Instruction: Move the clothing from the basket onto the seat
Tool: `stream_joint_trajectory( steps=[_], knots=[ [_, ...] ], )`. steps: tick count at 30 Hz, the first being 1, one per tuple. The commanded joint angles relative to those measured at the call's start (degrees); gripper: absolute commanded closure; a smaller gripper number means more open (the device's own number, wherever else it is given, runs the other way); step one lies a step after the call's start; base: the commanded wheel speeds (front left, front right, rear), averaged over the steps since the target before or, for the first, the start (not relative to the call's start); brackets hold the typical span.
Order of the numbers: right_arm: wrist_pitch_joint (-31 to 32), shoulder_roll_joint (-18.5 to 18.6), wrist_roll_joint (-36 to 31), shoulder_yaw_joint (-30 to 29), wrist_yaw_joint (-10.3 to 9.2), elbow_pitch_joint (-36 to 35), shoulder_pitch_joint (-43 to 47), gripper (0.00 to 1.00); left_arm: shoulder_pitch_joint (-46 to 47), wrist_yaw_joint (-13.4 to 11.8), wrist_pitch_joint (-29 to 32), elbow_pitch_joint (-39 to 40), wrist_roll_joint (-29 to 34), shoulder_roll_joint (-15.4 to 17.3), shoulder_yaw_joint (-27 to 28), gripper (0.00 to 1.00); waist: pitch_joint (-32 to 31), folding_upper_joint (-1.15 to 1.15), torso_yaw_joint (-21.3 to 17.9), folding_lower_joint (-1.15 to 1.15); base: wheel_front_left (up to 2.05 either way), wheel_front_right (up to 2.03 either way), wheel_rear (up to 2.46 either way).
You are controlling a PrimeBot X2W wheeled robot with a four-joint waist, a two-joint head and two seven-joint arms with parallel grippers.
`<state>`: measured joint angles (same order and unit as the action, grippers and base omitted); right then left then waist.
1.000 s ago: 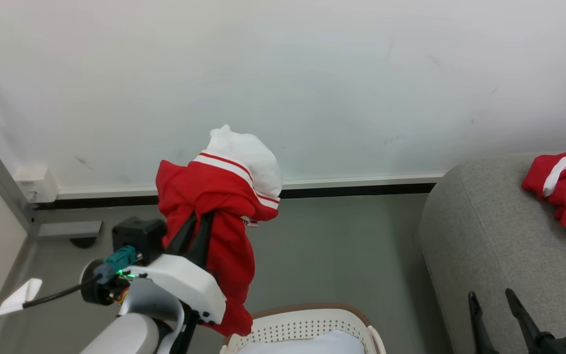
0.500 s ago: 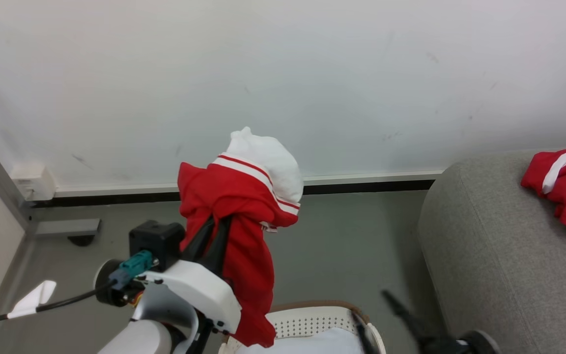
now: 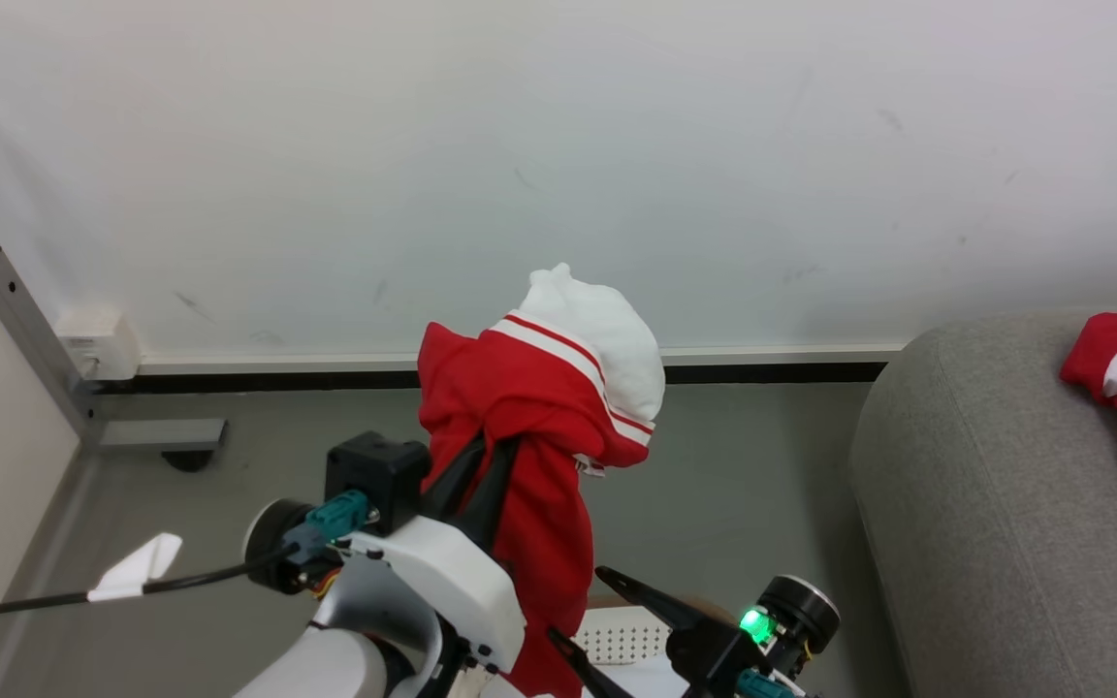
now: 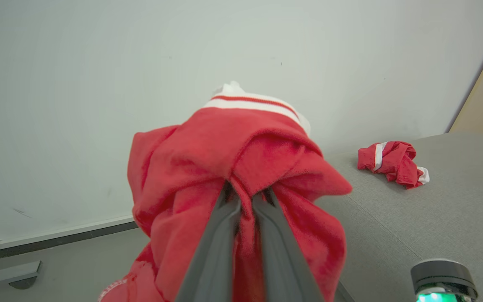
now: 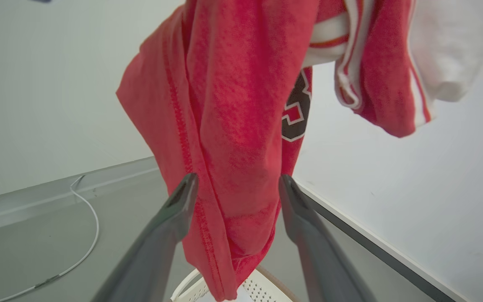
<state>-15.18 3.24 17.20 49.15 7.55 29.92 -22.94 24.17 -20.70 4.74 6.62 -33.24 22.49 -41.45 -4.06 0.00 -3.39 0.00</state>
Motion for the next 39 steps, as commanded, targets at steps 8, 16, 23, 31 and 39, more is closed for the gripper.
stream_joint_trajectory(
  steps=[8, 16, 23, 31, 39],
  knots=[
    [0.05, -0.31, 2.01, 6.21, -0.13, 6.78, -7.1, 0.0, 1.48, 1.15, 0.83, -0.43, 1.12, -1.75, -2.76, 1.0, -0.38, 0.0, 1.67, 0.0, 0.0, 0.0, 0.0],
    [0.05, -0.28, 9.39, 12.81, -0.13, 9.56, -8.63, 0.51, 2.13, 1.98, 0.65, -1.36, 0.29, -3.9, -4.27, 1.0, -0.96, 0.0, 2.35, 0.0, 0.0, 0.0, 0.0],
    [0.05, -0.29, 14.5, 11.5, -0.13, 8.15, -8.76, 1.0, 1.96, 2.13, 0.16, -2.88, -0.2, -4.24, -4.29, 1.0, -0.74, 0.0, 2.35, 0.0, 0.0, 0.0, 0.0],
    [0.05, -0.29, 13.08, 3.09, -0.13, 4.82, -7.66, 1.0, 1.06, 1.57, -0.59, -3.88, -0.16, -3.34, -4.03, 0.22, -0.19, 0.0, 0.75, 0.0, 0.0, 0.0, 0.0],
    [0.02, -0.25, 9.24, -6.27, -0.13, 0.46, -5.97, 1.0, 0.41, 0.91, -0.97, -3.86, -0.01, -2.83, -3.82, 0.0, 0.16, 0.0, -1.31, 0.0, 0.0, 0.0, 0.0]
  ],
)
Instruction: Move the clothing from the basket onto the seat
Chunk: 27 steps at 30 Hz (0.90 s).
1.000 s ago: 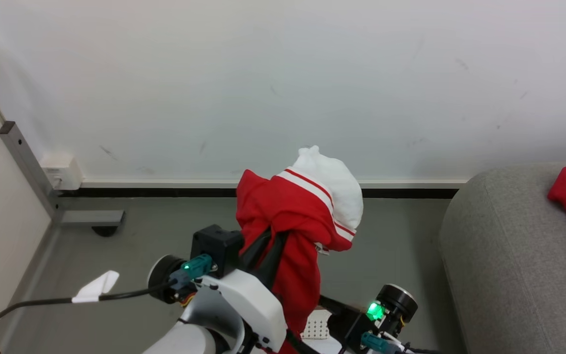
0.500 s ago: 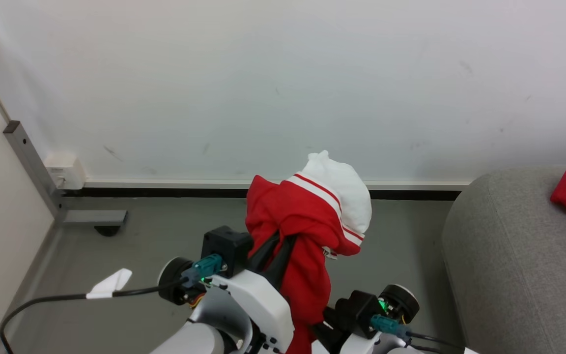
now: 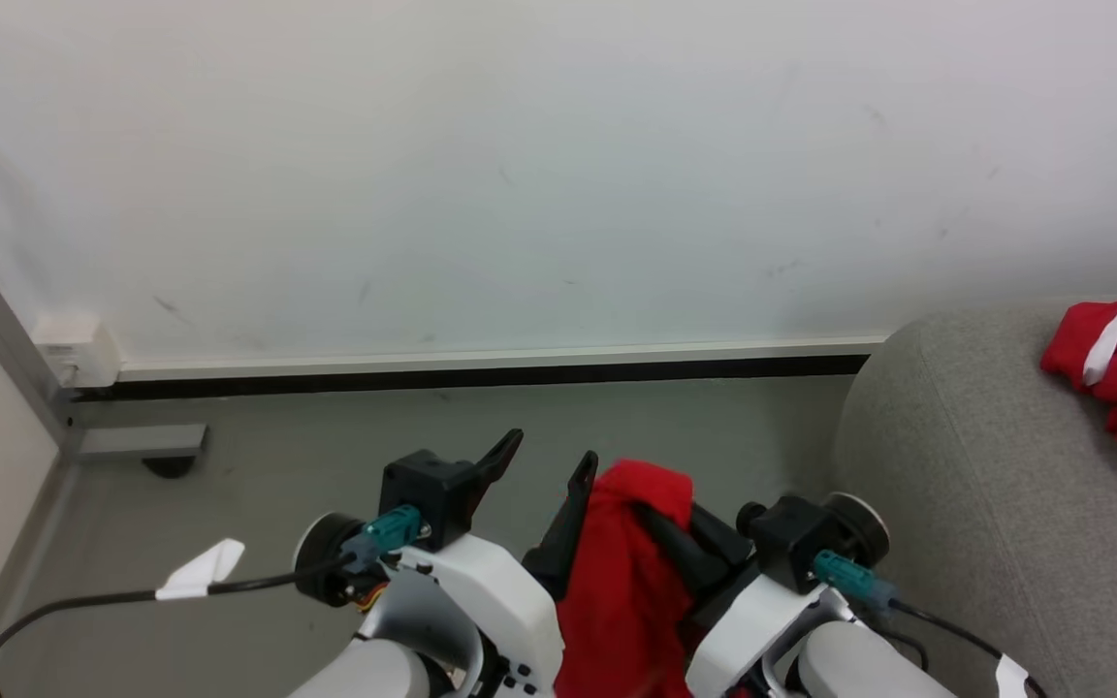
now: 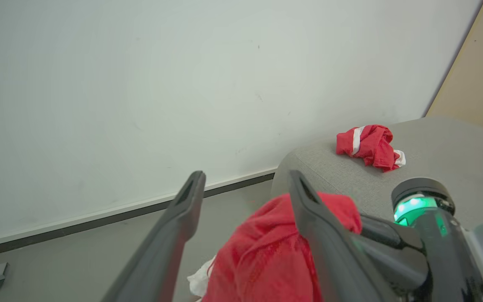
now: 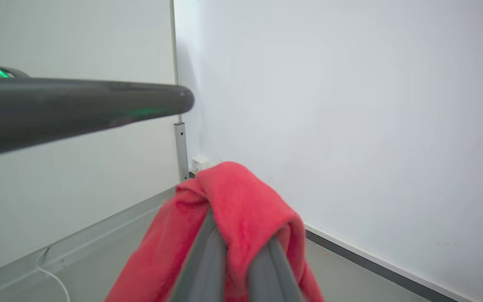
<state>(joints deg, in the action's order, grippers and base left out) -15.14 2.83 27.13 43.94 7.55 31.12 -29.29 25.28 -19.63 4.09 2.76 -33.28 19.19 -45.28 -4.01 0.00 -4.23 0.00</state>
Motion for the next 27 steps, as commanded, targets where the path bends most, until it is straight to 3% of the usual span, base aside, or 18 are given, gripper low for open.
stream_joint_trajectory(
  steps=[1, 13, 27],
  knots=[
    [-0.02, 0.33, -1.17, -2.26, -0.13, -1.39, 0.5, 1.0, -0.73, -0.24, -0.41, -0.02, 0.09, 0.54, 0.03, 0.0, 0.19, 0.0, -0.82, 0.0, 0.0, 0.0, 0.0],
    [0.0, 5.17, -4.07, -12.41, -0.13, -9.93, 2.02, 1.0, -0.91, -0.06, -1.26, -0.56, 0.21, 0.51, -0.44, 0.0, 1.29, 0.0, -5.97, 0.0, 0.0, 0.0, 0.0],
    [0.0, 8.9, -5.41, -18.67, -0.13, -13.92, 3.82, 1.0, -0.44, 0.62, -2.67, -0.86, 0.29, -0.58, -1.43, 0.0, 3.06, 0.0, -13.94, 0.0, 0.0, 0.0, 0.0]
  ],
)
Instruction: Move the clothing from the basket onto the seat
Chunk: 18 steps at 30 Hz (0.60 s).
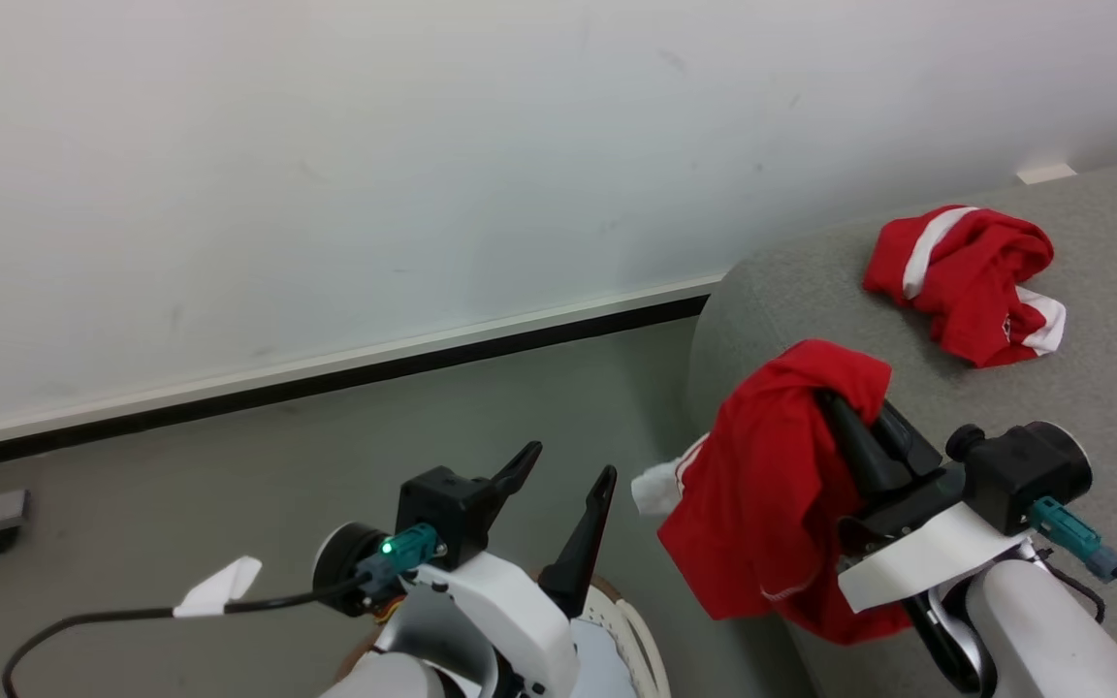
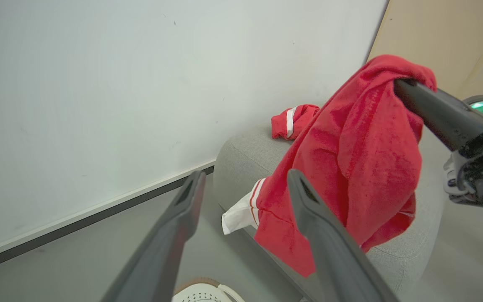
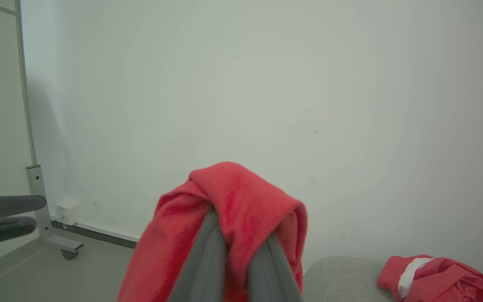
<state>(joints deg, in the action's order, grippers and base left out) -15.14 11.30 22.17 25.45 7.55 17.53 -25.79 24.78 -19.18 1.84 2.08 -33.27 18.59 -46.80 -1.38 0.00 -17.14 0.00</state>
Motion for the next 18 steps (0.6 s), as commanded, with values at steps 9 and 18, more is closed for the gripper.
stream_joint_trajectory(
  steps=[9, 18],
  knots=[
    [0.0, 1.81, -0.44, -4.52, -0.13, -2.38, 1.53, 1.0, 0.64, 0.23, -0.68, -0.39, 0.42, -0.54, -0.41, 0.0, 2.02, 0.0, -4.48, 0.0, 0.0, 0.0, 0.0],
    [0.0, 0.98, 0.32, -9.49, -0.13, -3.91, -0.34, 1.0, 2.71, 0.75, 0.47, 0.45, 1.13, -0.3, -1.13, 0.0, 6.94, 0.0, -3.85, 0.0, 0.0, 0.0, 0.0]
  ],
)
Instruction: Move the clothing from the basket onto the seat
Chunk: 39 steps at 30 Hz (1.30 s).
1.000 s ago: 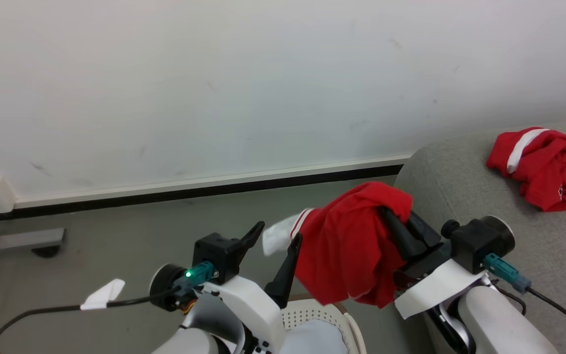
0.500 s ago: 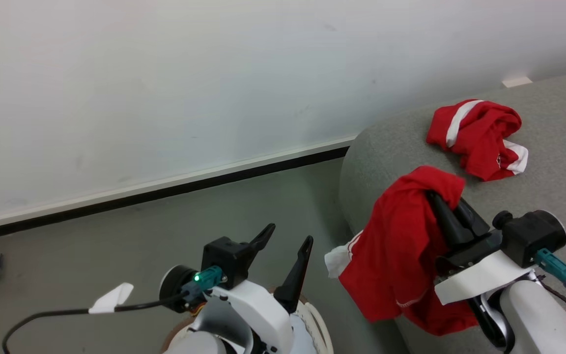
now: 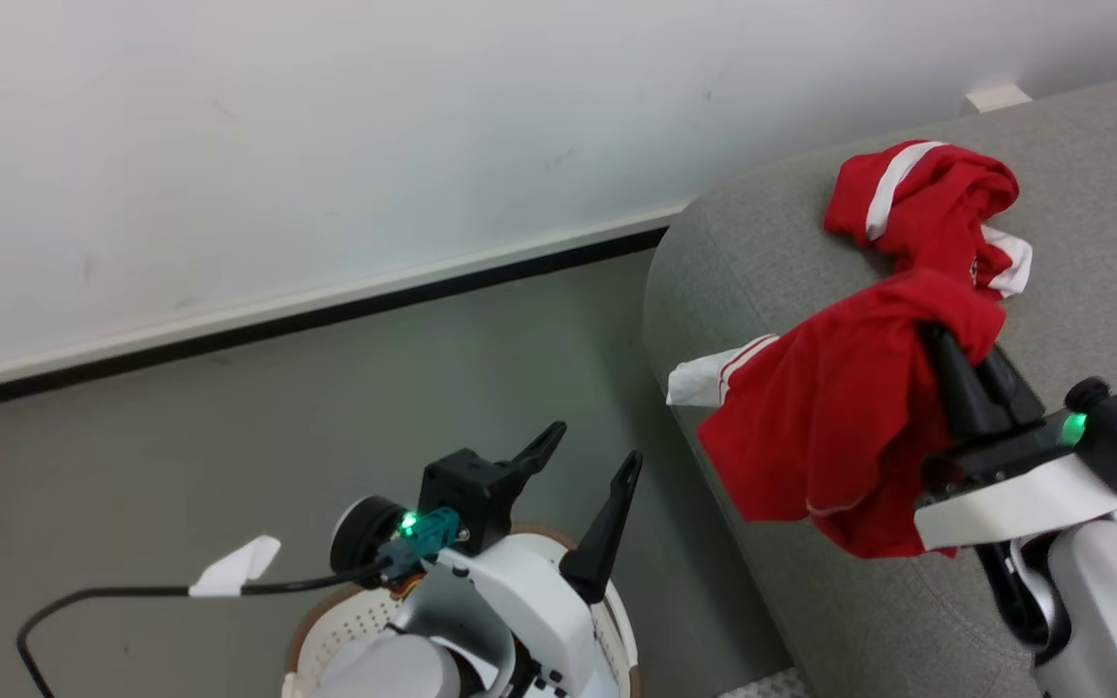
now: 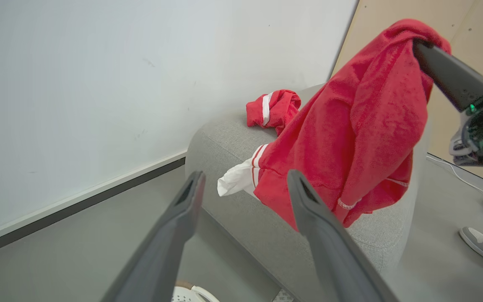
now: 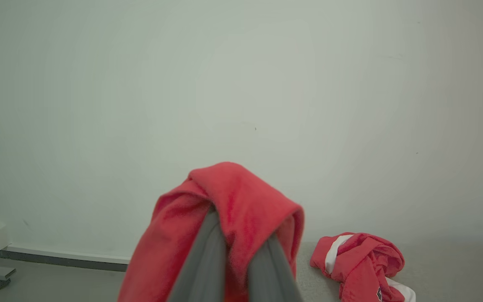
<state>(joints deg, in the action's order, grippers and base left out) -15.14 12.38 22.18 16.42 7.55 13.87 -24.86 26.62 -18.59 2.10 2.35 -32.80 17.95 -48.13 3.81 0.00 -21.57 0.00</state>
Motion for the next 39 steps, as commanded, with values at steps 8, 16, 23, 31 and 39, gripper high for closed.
stream_joint_trajectory(
  steps=[8, 16, 23, 31, 39],
  knots=[
    [0.0, 0.02, 1.48, -9.85, -0.13, 4.02, -14.03, 1.0, 7.58, 1.76, 2.78, 2.07, 3.11, 1.31, -0.41, 0.0, 15.01, 0.0, 5.23, 0.0, 0.0, 0.0, 0.0],
    [0.0, 6.54, -1.39, -22.32, -0.14, 13.23, -34.4, 1.0, 13.99, 3.9, 2.27, 1.87, 5.49, 0.83, -0.35, 0.0, 24.76, 0.0, 10.22, 0.0, 0.0, 0.0, 0.0],
    [0.3, 13.37, -9.86, -34.29, -0.13, 23.78, -48.29, 1.0, 17.28, 4.51, 0.89, 1.3, 6.21, -0.1, 0.39, 0.0, 28.73, 0.0, 12.21, 0.0, 0.0, 0.0, 0.0],
    [0.17, 13.73, -22.38, -46.42, -0.14, 38.57, -42.41, 1.0, 17.02, 4.77, -0.51, 0.14, 5.62, -0.34, 0.24, 0.0, 30.04, 0.0, 12.22, 0.0, 0.0, 0.0, 0.0],
    [-0.05, 7.69, -29.5, -55.47, -0.14, 45.53, -32.59, 0.0, 14.05, 4.08, -1.72, -1.51, 4.3, 0.91, 0.68, 0.0, 27.11, 0.0, 10.53, 0.0, 0.0, 0.0, 0.0]
  ],
)
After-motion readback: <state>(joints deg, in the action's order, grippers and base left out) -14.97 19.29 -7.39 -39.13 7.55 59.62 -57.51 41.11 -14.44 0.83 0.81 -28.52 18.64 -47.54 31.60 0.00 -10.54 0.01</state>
